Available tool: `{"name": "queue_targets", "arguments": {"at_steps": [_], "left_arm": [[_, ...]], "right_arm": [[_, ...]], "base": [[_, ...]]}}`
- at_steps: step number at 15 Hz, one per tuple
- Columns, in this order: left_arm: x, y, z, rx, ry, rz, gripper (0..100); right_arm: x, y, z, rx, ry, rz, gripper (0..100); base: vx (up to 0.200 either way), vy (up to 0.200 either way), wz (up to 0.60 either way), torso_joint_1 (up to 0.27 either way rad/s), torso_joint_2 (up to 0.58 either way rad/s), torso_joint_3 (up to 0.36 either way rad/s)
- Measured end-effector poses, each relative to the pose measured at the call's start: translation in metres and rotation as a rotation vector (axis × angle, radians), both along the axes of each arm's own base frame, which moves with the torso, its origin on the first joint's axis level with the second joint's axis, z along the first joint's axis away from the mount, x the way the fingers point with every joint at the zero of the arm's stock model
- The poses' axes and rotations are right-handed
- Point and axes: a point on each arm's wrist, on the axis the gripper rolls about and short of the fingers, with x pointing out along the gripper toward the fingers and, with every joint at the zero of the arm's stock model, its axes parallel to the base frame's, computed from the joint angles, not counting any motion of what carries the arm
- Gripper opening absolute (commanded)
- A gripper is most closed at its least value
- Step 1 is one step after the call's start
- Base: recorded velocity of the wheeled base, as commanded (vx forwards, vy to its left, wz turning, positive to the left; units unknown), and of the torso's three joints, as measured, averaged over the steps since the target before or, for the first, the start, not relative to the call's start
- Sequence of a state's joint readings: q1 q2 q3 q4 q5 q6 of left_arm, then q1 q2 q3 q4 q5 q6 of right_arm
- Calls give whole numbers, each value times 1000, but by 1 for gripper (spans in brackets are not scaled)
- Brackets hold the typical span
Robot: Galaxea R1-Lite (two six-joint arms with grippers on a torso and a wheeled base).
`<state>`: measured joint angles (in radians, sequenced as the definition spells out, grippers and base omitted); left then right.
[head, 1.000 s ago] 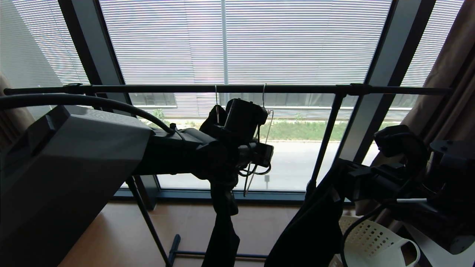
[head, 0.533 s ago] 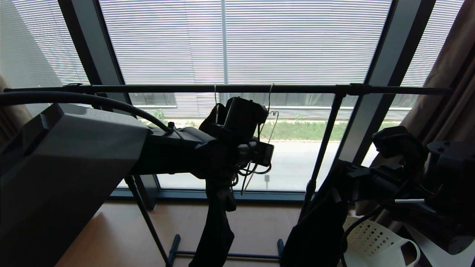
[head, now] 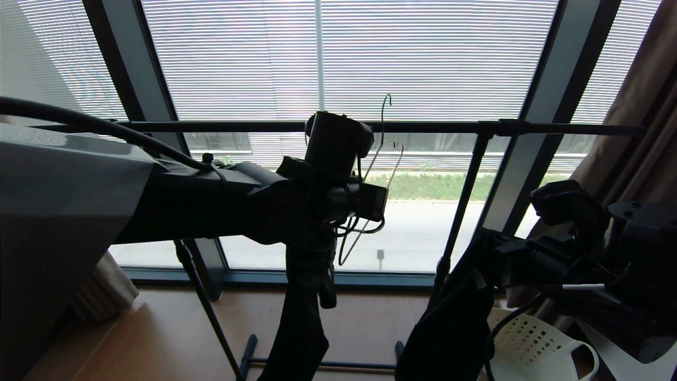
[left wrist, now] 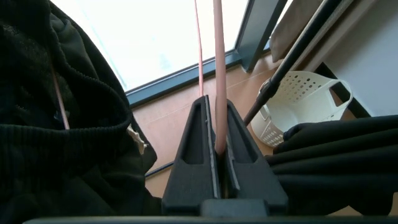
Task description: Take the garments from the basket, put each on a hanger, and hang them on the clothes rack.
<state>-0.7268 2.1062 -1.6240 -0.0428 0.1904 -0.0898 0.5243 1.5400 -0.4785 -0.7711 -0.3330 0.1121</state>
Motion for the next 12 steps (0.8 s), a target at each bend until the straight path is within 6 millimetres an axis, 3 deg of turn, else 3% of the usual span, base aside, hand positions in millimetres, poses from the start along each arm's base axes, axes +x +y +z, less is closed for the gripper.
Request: {"name": "queue_targets", "arguments": {"at_steps": [7, 10, 12], "left_arm": [[-45, 28, 0, 5, 15, -41, 0], [-76, 55, -7, 3, 28, -66, 0], [-105, 81, -21, 2, 57, -108, 0]], "right_arm": [[-1, 0, -1, -19, -1, -1, 0], [-4, -2, 5, -85, -32, 12, 0], [-7, -4, 9, -194, -64, 5, 0]], "base": [[0, 0, 0, 0, 0, 0], [0, 0, 0, 0, 0, 0], [0, 0, 0, 0, 0, 0]]}}
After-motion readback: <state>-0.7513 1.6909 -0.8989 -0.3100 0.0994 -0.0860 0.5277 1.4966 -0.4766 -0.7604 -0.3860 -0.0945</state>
